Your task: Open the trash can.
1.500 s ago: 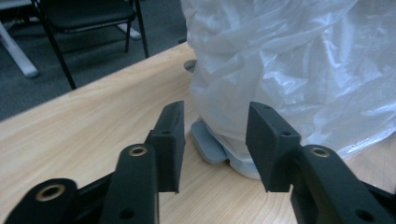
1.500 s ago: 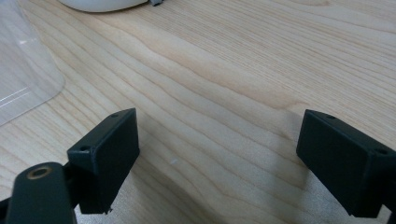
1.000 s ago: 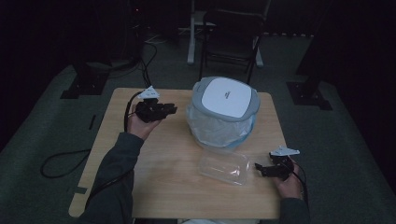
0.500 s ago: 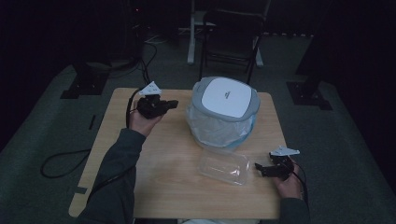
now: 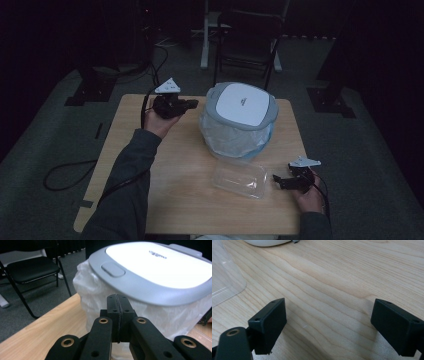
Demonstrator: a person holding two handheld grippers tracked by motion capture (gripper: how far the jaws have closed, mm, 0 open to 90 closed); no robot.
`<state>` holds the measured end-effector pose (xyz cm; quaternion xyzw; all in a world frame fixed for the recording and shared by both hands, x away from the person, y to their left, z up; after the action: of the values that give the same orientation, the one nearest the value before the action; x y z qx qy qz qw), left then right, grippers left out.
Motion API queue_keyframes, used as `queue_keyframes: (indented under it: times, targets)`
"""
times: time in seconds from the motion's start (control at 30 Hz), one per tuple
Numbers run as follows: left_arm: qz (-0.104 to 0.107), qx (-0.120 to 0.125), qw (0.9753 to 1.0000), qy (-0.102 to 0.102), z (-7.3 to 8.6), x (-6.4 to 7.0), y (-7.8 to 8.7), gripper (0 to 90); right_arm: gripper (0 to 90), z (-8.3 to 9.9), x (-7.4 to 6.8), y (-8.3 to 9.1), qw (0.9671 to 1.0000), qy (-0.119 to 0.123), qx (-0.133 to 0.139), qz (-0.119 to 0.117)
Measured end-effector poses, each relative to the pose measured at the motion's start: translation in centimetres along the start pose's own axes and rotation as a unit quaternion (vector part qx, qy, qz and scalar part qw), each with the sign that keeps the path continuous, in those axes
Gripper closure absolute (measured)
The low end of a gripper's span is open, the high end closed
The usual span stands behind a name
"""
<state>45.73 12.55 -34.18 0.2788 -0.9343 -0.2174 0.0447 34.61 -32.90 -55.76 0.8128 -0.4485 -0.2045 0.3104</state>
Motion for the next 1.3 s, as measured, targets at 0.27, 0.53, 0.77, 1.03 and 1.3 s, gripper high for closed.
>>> queue_keyframes:
  times: [0.27,0.53,0.77,1.03,1.3]
  targets:
    - [0.006,0.015,0.9999,0.001,-2.0,0.0,-1.0,90.0,12.3,0.0,0.0,0.0,1.0000,0.000,0.000,0.000]
    - [0.000,0.010,0.9999,-0.003,-3.1,0.4,-2.9,89.8,12.3,0.0,0.0,0.0,1.0000,0.000,0.000,0.000]
    - [-0.005,0.002,1.0000,0.000,-3.8,0.5,-4.2,89.1,12.3,0.0,0.0,0.0,1.0000,-0.001,0.000,-0.001]
    - [-0.018,-0.001,0.9998,0.004,-3.7,0.4,-5.1,90.0,12.3,0.0,0.0,0.0,1.0000,0.000,0.000,0.000]
    - [-0.022,-0.005,0.9997,0.007,-3.4,0.2,-5.1,90.0,12.3,0.0,0.0,0.0,1.0000,0.000,0.000,0.000]
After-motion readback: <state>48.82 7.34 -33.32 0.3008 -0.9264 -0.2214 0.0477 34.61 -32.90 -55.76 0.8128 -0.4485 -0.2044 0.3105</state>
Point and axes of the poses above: each handheld gripper's, and its own axes: y roughly backward along the jaws, z roughly out of its underside, x roughly to its right, the point moved 1 cm from there along -y, roughly forward along the jaws, and after that the axes turned 4 degrees about -y, right-handed, at the moved point
